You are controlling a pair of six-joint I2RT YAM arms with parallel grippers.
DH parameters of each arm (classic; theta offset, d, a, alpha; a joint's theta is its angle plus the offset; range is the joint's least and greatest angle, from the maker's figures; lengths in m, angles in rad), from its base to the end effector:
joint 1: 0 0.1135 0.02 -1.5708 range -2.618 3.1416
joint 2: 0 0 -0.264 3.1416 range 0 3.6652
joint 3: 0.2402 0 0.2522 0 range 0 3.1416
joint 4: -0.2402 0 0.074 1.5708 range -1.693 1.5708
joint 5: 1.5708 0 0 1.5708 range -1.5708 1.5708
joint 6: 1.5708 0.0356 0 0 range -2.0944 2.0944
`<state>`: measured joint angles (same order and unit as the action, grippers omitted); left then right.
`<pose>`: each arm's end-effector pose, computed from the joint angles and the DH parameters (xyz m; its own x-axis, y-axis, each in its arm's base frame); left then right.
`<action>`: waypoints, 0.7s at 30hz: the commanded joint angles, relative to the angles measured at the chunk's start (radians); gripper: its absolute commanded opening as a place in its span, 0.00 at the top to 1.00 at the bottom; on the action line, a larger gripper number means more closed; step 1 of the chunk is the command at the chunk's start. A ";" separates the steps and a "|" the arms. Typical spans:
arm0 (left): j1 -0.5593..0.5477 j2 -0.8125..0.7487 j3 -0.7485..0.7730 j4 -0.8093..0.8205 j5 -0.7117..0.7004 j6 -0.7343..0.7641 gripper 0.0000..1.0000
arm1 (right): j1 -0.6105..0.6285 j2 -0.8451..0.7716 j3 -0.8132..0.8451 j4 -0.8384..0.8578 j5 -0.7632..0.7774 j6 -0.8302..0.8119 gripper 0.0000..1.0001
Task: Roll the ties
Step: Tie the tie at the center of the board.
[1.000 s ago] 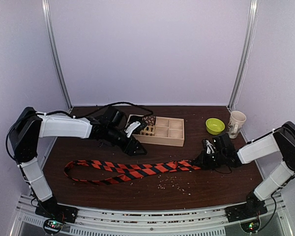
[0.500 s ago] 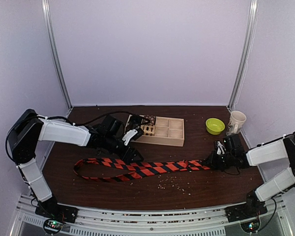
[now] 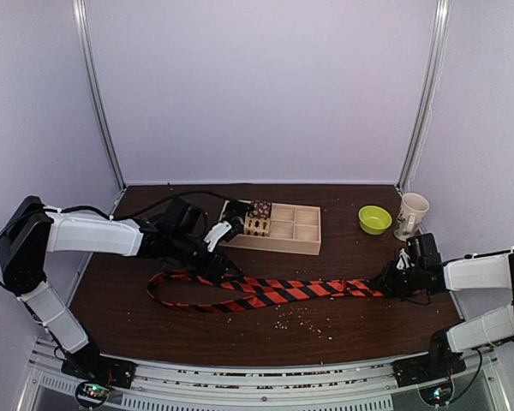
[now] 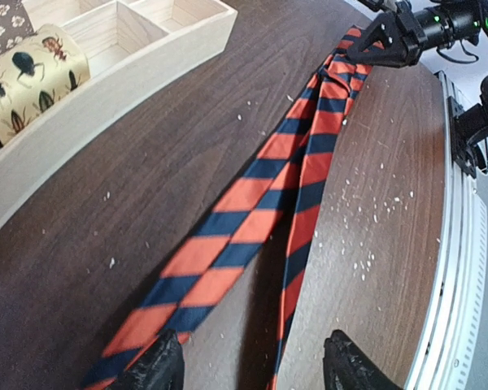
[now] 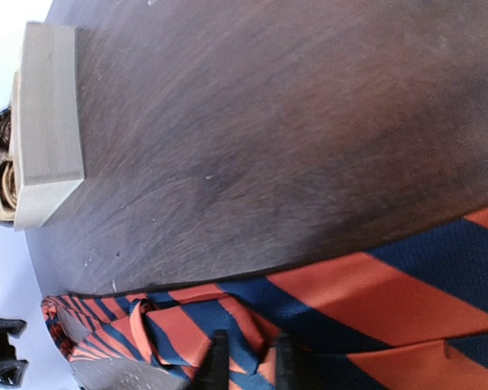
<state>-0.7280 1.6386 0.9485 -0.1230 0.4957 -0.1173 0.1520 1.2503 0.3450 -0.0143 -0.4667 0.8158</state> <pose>0.2406 -0.2371 0.1907 -0.6356 0.4286 -0.6421 0.7602 0.4927 -0.4236 0.1947 0.0460 0.1243 -0.8336 0.5303 -0.1548 0.2952 0.6643 0.6867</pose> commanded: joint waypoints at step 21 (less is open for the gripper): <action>-0.109 -0.028 -0.063 -0.291 -0.242 0.126 0.43 | 0.350 0.101 0.254 0.060 -0.053 -0.086 0.47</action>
<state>-0.8333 1.5772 0.8539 -0.3988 0.3225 -0.0048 0.4351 1.2873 0.5392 -0.0261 -0.5266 0.7223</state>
